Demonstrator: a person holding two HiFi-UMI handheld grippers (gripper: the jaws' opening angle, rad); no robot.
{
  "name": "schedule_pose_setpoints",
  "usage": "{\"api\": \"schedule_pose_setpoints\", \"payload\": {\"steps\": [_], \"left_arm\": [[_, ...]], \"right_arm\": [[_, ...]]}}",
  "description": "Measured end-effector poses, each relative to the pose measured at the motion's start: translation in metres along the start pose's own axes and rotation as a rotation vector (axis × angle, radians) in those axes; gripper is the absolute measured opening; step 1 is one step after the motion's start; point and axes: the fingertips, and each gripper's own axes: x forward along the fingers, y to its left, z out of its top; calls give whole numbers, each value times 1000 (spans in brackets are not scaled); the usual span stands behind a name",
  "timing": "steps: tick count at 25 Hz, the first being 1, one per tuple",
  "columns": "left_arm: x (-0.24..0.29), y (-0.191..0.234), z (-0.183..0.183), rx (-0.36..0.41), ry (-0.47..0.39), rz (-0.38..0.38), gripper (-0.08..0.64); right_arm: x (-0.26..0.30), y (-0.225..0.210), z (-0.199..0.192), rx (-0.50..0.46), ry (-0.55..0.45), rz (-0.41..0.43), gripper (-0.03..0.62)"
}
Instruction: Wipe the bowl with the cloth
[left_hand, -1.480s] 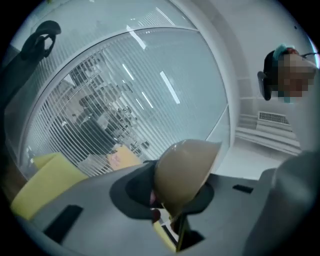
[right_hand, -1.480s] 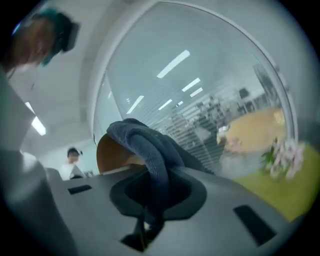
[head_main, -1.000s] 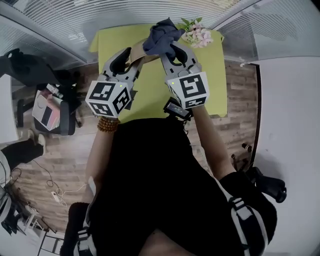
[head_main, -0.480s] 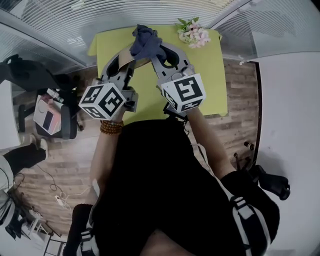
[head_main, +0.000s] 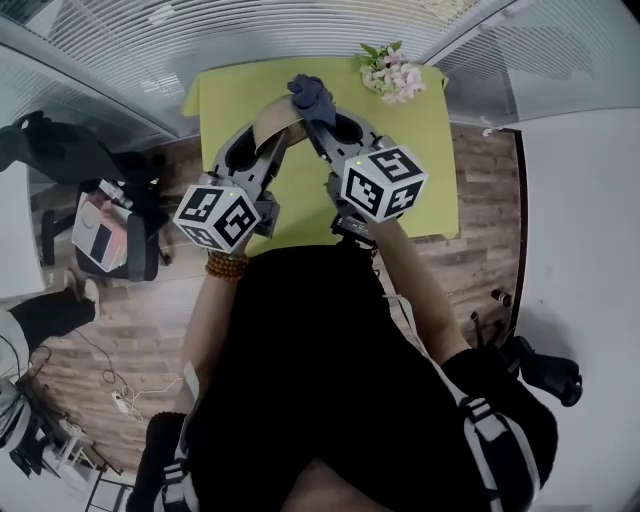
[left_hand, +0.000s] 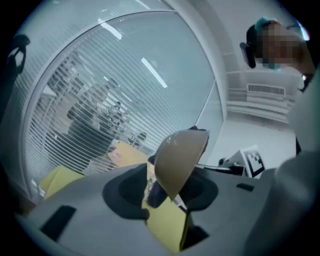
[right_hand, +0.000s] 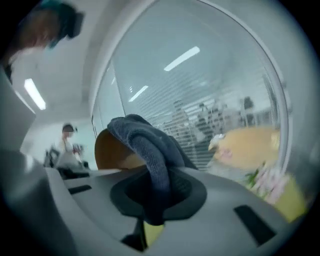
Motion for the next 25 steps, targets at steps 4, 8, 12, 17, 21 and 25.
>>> {"api": "schedule_pose_setpoints", "payload": {"steps": [4, 8, 12, 17, 21, 25], "left_arm": [[-3, 2, 6, 343, 109, 134, 158], [0, 5, 11, 368, 128, 215, 80], [-6, 16, 24, 12, 13, 169, 52], [-12, 20, 32, -95, -93, 160, 63], [-15, 18, 39, -156, -158, 148, 66], [-17, 19, 40, -359, -244, 87, 67]], "right_arm": [[-10, 4, 22, -755, 36, -236, 35], [-7, 26, 28, -1059, 51, -309, 34], [-7, 38, 36, -893, -49, -298, 29], [0, 23, 23, -438, -75, -253, 31], [-3, 18, 22, -213, -115, -245, 37], [-3, 15, 17, 97, -143, -174, 34]]}}
